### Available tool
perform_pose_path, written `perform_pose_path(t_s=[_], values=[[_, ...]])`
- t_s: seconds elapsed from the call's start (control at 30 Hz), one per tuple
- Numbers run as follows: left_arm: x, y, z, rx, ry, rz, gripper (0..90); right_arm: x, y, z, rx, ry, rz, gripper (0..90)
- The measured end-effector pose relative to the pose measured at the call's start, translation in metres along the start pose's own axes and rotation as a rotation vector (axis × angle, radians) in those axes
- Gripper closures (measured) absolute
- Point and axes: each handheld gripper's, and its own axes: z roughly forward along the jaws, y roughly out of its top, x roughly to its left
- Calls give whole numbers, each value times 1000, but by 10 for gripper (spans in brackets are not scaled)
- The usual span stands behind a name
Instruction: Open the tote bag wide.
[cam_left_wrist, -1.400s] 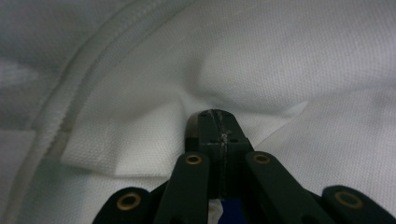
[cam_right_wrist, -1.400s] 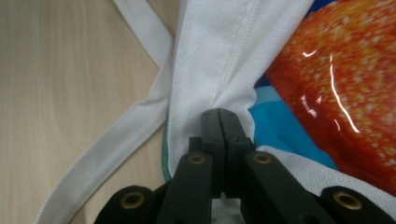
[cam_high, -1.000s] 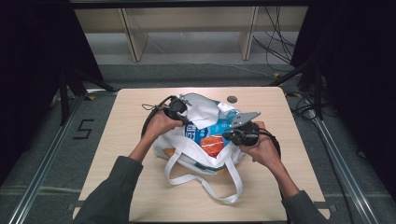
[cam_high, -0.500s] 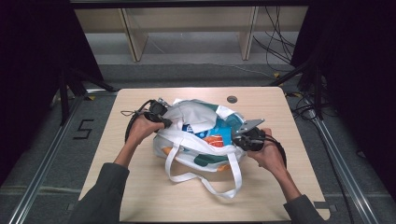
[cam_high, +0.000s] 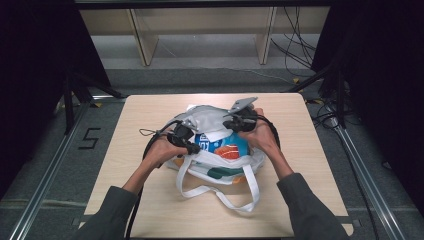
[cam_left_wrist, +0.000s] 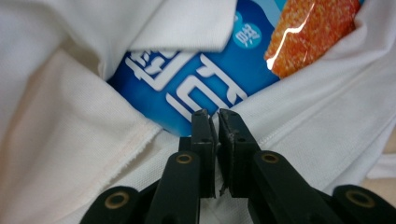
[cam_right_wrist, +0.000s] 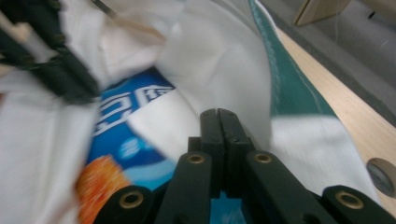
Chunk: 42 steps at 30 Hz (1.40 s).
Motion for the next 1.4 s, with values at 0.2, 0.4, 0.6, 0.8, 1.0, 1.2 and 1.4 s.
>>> perform_pose_path(t_s=[0.2, 0.4, 0.6, 0.8, 1.0, 1.2, 1.4], values=[[-9, -17, 3, 4, -29, 1, 884, -31, -2, 40, 199, -131, 33, 900], [-11, -22, 3, -11, -32, 7, 888, -36, -3, 54, 288, -150, 44, 900], [2, -5, -6, -101, 21, -26, 825, -36, 5, 8, 102, -113, 61, 900], [21, 7, -8, -112, 101, -86, 812, 0, -18, -42, -26, -33, 45, 900], [39, -6, -17, -189, 131, -168, 816, 18, -64, -72, -103, -63, 59, 900], [48, -6, -34, -295, 197, -189, 811, 2, -85, -79, -96, -108, 104, 900], [72, -22, -30, -225, 259, -231, 858, -9, -102, -63, -26, -122, 153, 900]])
